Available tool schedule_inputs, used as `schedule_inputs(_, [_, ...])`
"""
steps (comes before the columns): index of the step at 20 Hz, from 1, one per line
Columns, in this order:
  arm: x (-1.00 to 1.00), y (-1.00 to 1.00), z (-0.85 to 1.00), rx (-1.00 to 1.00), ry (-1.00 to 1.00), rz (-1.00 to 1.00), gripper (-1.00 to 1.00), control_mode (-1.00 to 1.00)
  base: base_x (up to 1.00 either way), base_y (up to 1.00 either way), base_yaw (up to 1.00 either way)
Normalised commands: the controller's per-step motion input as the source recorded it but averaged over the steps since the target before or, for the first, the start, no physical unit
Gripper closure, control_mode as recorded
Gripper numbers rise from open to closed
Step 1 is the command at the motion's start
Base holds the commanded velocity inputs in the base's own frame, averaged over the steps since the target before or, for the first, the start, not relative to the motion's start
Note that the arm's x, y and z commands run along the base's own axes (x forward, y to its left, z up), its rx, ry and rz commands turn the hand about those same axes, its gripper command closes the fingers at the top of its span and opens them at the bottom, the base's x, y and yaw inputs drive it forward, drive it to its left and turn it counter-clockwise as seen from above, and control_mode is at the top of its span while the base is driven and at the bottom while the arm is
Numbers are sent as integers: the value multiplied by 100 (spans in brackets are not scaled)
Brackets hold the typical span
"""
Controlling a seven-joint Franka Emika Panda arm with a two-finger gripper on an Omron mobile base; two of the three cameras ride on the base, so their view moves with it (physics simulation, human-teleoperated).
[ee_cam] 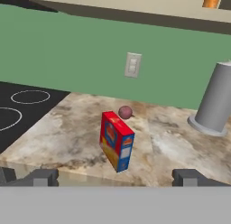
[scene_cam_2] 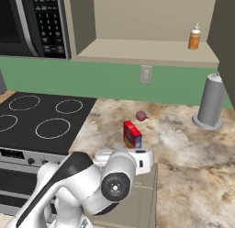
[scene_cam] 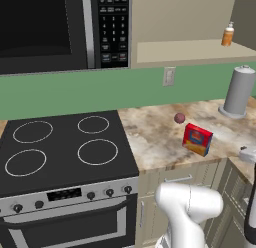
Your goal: Pick the bar and boxed food from the counter and place them in the cabinets closest to them.
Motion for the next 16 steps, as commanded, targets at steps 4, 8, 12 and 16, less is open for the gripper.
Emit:
schedule_inputs(4, [0, 0, -2, 0, -8, 0, -100, -100, 0, 0, 0])
schedule_inputs(8, [0, 0, -2, 0, -7, 0, -100, -100, 0, 0, 0])
schedule_inputs(12, [0, 0, -1, 0, -4, 0, -100, -100, 0, 0, 0])
schedule_inputs(16, [0, 0, 0, 0, 0, 0, -100, -100, 0, 0, 0])
